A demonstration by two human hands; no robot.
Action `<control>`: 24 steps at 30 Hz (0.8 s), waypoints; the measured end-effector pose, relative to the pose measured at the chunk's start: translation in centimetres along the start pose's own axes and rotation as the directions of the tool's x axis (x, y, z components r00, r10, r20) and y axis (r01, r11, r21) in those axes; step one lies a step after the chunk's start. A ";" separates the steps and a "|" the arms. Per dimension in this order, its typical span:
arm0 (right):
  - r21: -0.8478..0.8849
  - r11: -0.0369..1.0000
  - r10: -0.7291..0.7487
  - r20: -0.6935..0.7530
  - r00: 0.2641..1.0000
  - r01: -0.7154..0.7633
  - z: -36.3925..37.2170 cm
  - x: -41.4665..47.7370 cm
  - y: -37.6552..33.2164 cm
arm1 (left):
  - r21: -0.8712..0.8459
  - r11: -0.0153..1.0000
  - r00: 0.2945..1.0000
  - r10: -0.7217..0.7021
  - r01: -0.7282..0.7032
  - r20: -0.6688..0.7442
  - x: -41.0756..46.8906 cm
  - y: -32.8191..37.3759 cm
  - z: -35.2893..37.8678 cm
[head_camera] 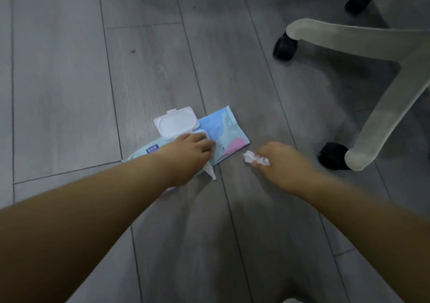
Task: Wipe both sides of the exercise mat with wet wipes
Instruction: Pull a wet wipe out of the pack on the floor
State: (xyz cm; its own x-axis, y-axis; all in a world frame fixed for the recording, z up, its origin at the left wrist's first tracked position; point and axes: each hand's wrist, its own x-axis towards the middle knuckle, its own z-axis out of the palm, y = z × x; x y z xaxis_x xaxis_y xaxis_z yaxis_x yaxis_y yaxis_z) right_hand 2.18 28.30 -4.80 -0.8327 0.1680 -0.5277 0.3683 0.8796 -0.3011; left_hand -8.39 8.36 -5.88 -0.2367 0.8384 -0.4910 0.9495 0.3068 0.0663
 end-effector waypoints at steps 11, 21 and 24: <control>-0.088 0.984 0.163 0.104 0.981 -0.154 -5.0 -4.3 -4.1 | -0.007 0.988 0.979 -0.153 0.156 0.138 -8.8 1.3 -6.5; 0.119 0.992 0.039 0.106 0.994 -0.052 -23.7 -17.8 -17.4 | -0.289 0.881 0.919 -0.311 0.374 0.243 -26.1 3.7 -24.7; 0.183 0.983 0.002 0.105 0.995 -0.021 -30.3 -22.6 -23.2 | -0.522 0.710 0.878 -0.429 0.473 0.211 -32.1 3.9 -31.3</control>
State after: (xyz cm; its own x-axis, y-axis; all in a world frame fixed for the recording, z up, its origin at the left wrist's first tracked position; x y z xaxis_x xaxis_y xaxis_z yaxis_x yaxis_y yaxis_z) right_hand -0.12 17.57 38.16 -0.7841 0.1223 -0.6085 0.4553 0.7797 -0.4299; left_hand -3.52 -3.22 37.36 -0.5719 0.5094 -0.6430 0.4548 0.8492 0.2683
